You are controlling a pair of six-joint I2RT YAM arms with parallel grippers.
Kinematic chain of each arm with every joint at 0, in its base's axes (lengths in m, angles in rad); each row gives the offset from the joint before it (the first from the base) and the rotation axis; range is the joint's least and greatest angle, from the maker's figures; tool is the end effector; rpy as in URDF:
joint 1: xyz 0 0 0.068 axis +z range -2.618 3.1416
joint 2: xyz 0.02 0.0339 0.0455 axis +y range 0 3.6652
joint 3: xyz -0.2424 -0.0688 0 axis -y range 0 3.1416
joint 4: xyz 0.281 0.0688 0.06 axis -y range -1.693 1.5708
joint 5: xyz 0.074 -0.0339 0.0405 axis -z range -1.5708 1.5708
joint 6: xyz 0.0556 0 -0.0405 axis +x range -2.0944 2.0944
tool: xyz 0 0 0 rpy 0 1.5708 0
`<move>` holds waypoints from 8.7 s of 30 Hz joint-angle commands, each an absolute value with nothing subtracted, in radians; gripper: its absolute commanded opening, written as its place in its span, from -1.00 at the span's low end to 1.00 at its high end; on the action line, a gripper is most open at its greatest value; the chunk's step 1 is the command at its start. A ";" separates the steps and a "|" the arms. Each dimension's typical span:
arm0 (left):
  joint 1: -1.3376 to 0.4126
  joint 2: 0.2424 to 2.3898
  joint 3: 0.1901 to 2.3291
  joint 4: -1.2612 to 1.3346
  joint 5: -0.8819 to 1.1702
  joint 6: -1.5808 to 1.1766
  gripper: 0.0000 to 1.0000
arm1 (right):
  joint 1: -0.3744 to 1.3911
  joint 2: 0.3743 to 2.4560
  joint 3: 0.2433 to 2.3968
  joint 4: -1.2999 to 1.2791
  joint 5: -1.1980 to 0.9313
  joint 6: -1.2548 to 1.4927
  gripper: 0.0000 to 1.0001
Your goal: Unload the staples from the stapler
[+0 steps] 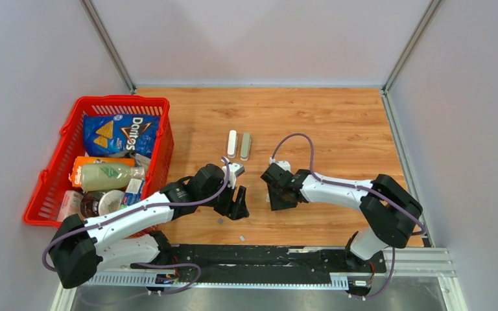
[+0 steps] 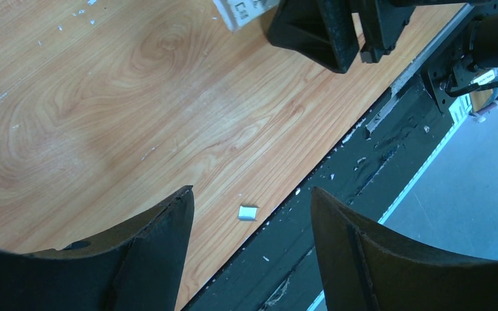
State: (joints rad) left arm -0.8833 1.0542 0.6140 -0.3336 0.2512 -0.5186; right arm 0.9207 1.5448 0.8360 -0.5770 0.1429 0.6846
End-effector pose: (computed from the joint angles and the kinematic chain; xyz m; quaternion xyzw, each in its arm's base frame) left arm 0.1616 -0.2186 0.1695 0.2136 0.8904 -0.3365 0.2197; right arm 0.1893 0.2359 0.0946 -0.1062 0.9817 0.0528 0.1492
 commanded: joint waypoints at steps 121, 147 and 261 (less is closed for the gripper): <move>-0.888 0.545 0.532 -0.630 -0.147 -0.735 0.61 | 1.048 1.306 0.835 -0.701 0.451 0.778 -0.69; -0.887 0.620 0.497 -0.522 -0.087 -0.724 0.61 | 0.785 1.408 0.770 -0.558 0.390 0.689 -0.68; -0.888 0.187 0.719 -0.900 -0.348 -0.706 0.56 | 1.364 1.996 1.321 -0.377 0.314 0.319 -0.45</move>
